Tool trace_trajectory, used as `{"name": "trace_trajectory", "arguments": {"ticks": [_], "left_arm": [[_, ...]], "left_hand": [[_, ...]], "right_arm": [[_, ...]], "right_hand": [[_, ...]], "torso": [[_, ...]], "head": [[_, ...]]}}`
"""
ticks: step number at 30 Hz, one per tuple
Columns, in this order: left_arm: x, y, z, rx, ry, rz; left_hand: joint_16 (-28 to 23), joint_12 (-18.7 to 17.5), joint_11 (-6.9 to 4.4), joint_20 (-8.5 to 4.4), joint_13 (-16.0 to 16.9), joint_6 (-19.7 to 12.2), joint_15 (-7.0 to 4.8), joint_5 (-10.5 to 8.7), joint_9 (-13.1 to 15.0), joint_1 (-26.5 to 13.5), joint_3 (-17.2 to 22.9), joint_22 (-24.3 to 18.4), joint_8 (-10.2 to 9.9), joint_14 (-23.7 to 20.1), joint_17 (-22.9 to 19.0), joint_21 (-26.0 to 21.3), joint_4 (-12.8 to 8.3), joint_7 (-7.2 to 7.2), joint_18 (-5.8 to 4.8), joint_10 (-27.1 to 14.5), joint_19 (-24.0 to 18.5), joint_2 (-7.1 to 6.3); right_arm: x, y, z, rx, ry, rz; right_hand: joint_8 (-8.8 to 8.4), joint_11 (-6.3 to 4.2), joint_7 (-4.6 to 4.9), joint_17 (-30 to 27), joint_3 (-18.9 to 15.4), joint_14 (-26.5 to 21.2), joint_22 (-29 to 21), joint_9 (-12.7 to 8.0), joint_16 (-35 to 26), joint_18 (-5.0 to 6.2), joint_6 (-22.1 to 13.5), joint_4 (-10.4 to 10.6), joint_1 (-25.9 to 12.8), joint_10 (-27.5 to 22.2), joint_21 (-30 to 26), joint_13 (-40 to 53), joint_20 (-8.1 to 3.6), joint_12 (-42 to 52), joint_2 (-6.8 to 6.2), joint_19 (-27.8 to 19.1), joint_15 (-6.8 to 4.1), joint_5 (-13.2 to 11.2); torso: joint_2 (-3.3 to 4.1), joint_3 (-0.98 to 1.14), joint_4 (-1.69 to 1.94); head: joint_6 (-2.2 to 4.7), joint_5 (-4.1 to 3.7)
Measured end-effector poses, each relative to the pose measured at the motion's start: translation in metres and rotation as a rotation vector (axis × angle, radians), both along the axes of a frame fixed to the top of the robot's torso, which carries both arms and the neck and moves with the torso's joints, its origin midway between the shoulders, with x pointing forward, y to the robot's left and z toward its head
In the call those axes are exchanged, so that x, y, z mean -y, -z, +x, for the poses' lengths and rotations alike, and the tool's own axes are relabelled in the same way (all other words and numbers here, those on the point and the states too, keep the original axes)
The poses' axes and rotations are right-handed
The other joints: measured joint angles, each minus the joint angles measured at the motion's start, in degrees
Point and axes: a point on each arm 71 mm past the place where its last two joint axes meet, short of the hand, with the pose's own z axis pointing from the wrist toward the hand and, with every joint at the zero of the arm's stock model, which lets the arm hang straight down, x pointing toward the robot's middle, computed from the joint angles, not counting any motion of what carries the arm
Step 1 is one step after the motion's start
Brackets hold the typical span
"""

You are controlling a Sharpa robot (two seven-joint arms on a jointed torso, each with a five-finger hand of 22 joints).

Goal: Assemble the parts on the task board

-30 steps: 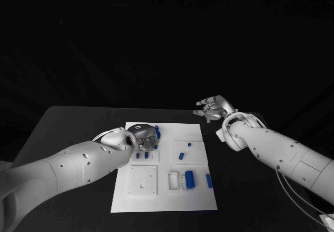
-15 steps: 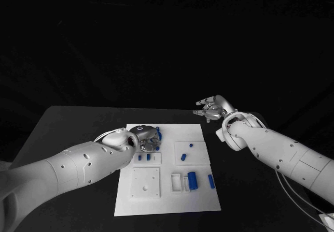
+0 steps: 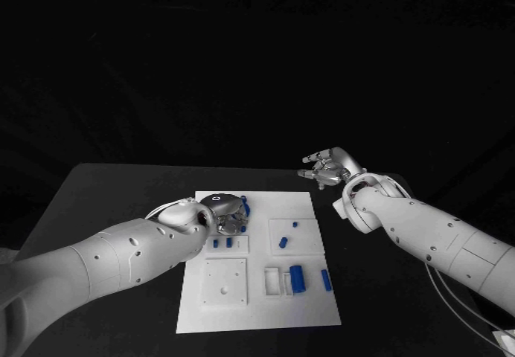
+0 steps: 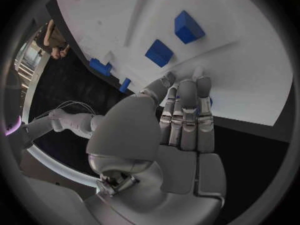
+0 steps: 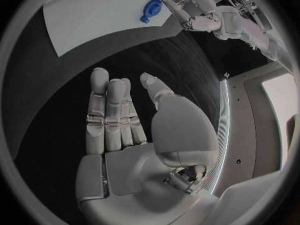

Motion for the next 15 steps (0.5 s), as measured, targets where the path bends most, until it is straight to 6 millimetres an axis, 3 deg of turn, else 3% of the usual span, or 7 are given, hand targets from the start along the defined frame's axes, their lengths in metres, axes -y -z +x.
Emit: {"name": "trace_trajectory", "arguments": {"ticks": [15], "left_arm": [[0.0073, 0.0006, -0.0075, 0.018, 0.026, -0.014]], "left_hand": [[0.4, 0.0, -0.01, 0.01, 0.0, 0.0, 0.00, 0.00, 0.0, 0.3, -0.5, 0.0, 0.0, 0.0, -0.1, -0.3, -0.1, 0.00, 0.85, 0.0, 0.0, -0.34]], "right_arm": [[0.0006, 0.0004, 0.0002, -0.001, 0.002, 0.000]], "right_hand": [[0.00, 0.00, 0.00, 0.0, 0.0, -0.1, 0.0, 0.0, 0.0, -0.01, 0.0, 0.0, 0.0, 0.0, 0.0, -0.1, 0.00, 0.0, 0.05, 0.0, 0.10, 0.0]], "torso": [[0.03, 0.04, -0.04]], "head": [[-0.08, -0.04]]}}
